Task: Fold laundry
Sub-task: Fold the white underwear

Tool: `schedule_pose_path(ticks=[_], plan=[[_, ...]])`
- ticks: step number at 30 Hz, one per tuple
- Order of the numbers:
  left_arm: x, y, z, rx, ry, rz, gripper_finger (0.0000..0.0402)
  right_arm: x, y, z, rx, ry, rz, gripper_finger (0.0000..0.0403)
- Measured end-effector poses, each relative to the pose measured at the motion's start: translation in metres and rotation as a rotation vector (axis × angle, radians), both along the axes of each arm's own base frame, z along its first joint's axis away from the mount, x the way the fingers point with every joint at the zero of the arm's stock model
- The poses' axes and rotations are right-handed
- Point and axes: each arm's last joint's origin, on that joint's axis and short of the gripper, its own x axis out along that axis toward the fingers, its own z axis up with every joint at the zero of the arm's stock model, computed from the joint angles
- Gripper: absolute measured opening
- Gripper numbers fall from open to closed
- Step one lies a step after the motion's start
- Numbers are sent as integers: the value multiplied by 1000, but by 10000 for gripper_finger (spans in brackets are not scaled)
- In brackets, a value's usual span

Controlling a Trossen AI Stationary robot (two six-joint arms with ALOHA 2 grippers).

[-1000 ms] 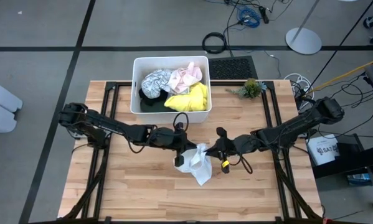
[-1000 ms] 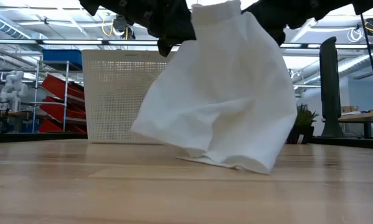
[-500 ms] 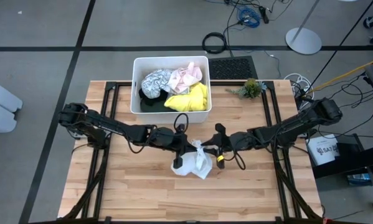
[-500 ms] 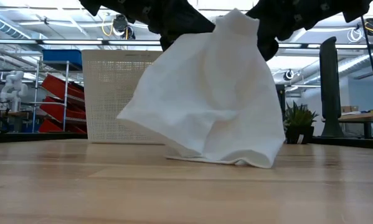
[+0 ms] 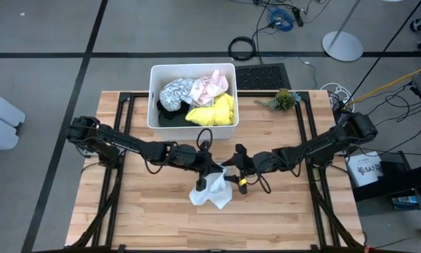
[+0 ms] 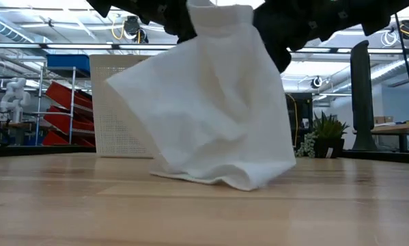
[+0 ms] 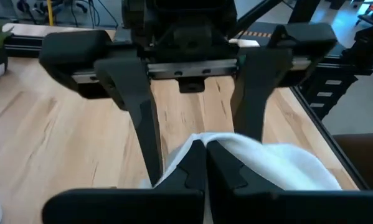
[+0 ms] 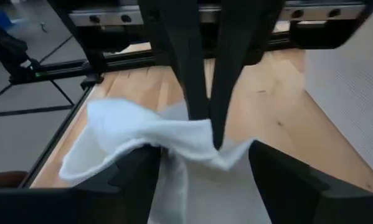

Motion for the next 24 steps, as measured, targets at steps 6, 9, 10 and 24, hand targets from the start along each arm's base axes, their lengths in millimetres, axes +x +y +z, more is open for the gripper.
schedule_pose_path(ticks=[6,9,10,24], plan=[[1,0,0,-11,-7,-11,14,13,0,1,-14,6,-13,228],[1,0,0,-15,-9,-6,49,16,0,2,-15,4,-16,204],[1,0,-1,-11,-3,3,64,17,0,2,-20,4,-15,193],[-14,6,11,2,60,84,165,15,-1,1,-41,63,-18,11]])
